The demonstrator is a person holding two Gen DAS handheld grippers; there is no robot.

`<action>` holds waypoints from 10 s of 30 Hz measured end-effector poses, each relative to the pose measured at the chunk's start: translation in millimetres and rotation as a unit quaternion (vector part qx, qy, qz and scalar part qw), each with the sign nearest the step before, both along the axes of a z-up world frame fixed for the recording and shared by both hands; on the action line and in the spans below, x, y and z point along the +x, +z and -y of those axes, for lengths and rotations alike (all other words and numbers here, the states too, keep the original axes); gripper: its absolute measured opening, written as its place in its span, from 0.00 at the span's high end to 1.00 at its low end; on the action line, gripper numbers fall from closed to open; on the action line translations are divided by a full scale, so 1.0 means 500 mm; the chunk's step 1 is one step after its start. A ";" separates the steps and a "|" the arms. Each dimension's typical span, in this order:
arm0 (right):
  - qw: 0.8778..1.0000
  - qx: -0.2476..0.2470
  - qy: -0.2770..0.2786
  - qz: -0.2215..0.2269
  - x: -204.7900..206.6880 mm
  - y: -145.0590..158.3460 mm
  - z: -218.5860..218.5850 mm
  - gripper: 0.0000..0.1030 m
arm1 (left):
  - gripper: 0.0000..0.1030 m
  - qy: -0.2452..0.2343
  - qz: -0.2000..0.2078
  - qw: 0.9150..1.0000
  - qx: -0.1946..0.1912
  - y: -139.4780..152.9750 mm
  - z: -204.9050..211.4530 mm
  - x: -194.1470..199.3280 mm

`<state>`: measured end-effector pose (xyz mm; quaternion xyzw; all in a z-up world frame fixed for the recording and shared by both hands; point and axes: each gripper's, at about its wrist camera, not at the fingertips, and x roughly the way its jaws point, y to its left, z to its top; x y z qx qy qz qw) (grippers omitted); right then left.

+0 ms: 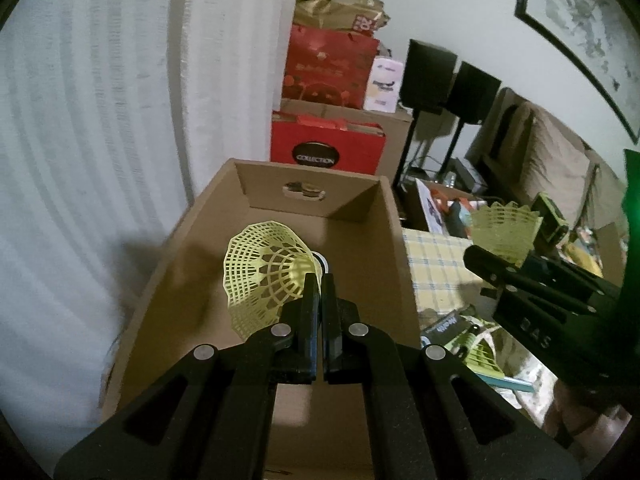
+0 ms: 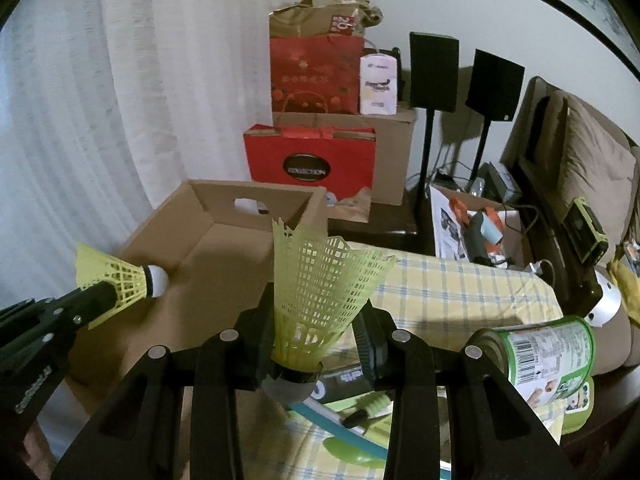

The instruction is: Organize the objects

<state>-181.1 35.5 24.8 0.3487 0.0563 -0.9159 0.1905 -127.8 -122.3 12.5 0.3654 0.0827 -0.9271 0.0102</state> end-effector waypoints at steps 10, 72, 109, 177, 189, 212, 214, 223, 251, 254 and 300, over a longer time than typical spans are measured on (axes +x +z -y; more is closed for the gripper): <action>1.000 0.002 0.017 -0.003 0.009 0.003 0.046 0.66 | 0.99 0.029 0.002 0.999 -0.018 -0.009 0.035 -0.007; 1.000 0.023 0.009 -0.002 0.019 -0.026 0.094 0.08 | 0.02 0.108 -0.008 0.993 -0.040 -0.046 0.172 0.025; 0.997 0.014 -0.067 -0.023 0.057 0.037 -0.159 0.00 | 0.00 0.042 -0.021 0.998 -0.041 0.007 -0.012 0.038; 0.984 0.011 -0.176 0.020 0.093 -0.080 -0.543 0.01 | 0.00 -0.114 0.035 0.992 -0.036 -0.100 -0.370 0.011; 0.984 0.024 -0.168 0.046 0.114 -0.142 -0.558 0.18 | 0.09 -0.139 0.071 0.987 -0.028 -0.160 -0.408 0.025; 0.994 -0.015 -0.065 0.089 0.116 -0.200 -0.469 0.55 | 0.36 -0.108 0.138 0.983 0.063 -0.247 -0.377 -0.022; 0.994 -0.020 -0.055 0.096 0.114 -0.207 -0.462 0.55 | 0.40 -0.109 0.141 0.982 0.069 -0.251 -0.375 -0.025; 0.991 -0.025 -0.034 0.126 0.104 -0.244 -0.446 0.54 | 0.43 -0.104 0.148 0.978 0.102 -0.265 -0.368 -0.040; 0.993 -0.021 -0.087 0.075 0.137 -0.180 -0.537 0.35 | 0.46 -0.120 0.140 0.974 0.130 -0.222 -0.377 -0.018; 0.990 -0.020 -0.105 0.087 0.125 -0.189 -0.565 0.35 | 0.38 -0.152 0.141 0.970 0.127 -0.214 -0.413 -0.028; 0.992 -0.038 -0.091 0.082 0.145 -0.150 -0.568 0.35 | 0.99 -0.171 -0.103 0.978 0.068 0.221 -0.330 0.043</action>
